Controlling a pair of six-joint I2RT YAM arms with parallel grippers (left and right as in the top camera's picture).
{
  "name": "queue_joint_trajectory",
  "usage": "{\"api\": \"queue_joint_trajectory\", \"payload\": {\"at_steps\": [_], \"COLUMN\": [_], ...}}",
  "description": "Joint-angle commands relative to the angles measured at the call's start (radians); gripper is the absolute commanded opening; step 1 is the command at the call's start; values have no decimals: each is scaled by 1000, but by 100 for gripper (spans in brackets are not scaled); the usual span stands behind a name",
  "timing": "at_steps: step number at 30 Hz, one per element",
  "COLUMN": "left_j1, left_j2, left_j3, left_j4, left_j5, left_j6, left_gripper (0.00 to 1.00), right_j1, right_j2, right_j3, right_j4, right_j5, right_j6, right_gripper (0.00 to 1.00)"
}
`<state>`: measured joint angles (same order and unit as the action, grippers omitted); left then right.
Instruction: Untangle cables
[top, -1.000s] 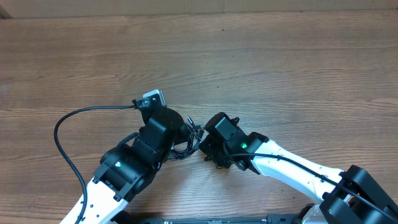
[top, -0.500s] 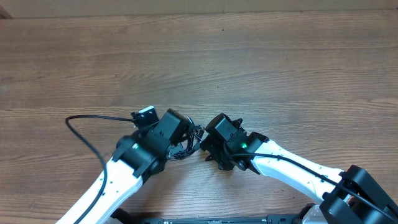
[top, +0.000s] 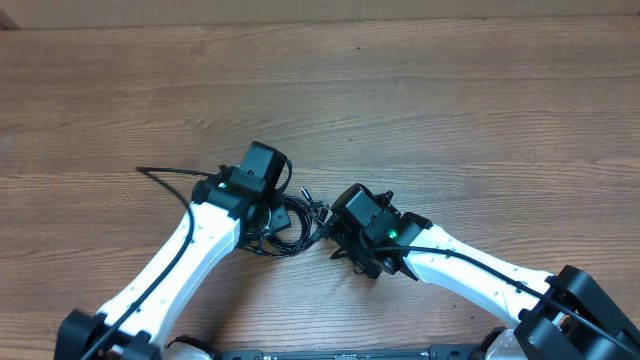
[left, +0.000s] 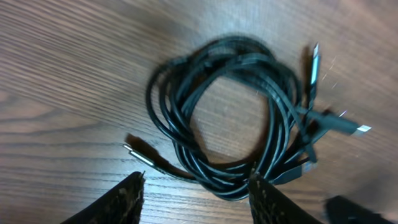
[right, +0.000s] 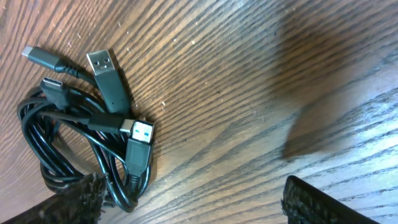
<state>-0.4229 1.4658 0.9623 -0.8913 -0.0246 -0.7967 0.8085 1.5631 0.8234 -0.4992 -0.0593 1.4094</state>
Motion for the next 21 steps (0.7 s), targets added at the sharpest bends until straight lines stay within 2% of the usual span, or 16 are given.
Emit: {"api": "queue_joint_trajectory", "payload": {"at_steps": [1, 4, 12, 15, 19, 20, 21], "left_j1": [4, 4, 4, 4, 4, 4, 4], "left_j2": [62, 123, 255, 285, 298, 298, 298], "left_j3": [14, 15, 15, 15, 15, 15, 15], "left_j4": [3, 5, 33, 83, 147, 160, 170], "left_j5": [39, 37, -56, -56, -55, -53, -51], "left_j6": [68, 67, 3, 3, 3, 3, 3], "left_gripper": [54, 47, 44, 34, 9, 4, 4], "right_j1": [4, 4, 4, 4, 4, 4, 4], "right_j2": [4, 4, 4, 4, 4, 4, 4], "right_j3": [-5, -5, -5, -5, -5, -5, -5], "right_j4": [-2, -6, -12, -11, -11, -11, -11], "right_j5": [31, 37, 59, 68, 77, 77, 77], "right_j6": [-4, -4, -3, -3, -3, -3, -3], "right_gripper": [91, 92, 95, 96, 96, 96, 96]}}
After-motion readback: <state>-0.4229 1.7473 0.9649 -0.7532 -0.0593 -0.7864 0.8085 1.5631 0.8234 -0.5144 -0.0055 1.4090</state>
